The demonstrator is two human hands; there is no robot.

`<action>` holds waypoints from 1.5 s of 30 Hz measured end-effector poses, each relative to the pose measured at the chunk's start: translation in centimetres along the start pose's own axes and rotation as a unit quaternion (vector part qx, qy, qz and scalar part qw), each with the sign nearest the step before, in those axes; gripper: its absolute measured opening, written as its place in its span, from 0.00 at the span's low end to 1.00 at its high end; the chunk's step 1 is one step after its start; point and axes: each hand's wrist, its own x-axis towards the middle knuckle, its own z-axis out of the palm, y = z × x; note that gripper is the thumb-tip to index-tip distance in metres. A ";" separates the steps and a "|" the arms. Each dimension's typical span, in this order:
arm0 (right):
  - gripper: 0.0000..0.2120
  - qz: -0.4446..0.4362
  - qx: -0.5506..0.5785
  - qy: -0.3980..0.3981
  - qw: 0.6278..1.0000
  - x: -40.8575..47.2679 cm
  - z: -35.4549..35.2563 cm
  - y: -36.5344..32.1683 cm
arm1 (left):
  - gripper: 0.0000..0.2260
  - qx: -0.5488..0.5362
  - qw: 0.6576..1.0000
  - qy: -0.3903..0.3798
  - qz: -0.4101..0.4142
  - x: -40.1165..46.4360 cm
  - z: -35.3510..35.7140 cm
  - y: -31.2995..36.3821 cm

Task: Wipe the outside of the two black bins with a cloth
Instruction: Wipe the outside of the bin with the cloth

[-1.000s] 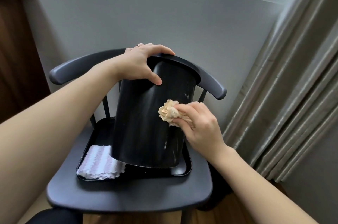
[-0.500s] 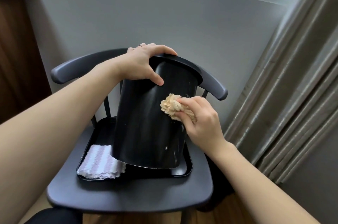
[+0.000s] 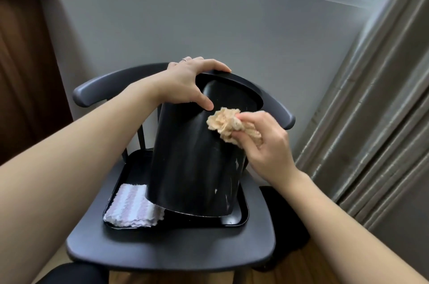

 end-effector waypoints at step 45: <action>0.08 -0.061 -0.008 -0.131 0.989 -8.3 0.9 -2.2 | 0.35 -0.025 0.999 -0.016 -0.017 0.8 -0.3 -0.8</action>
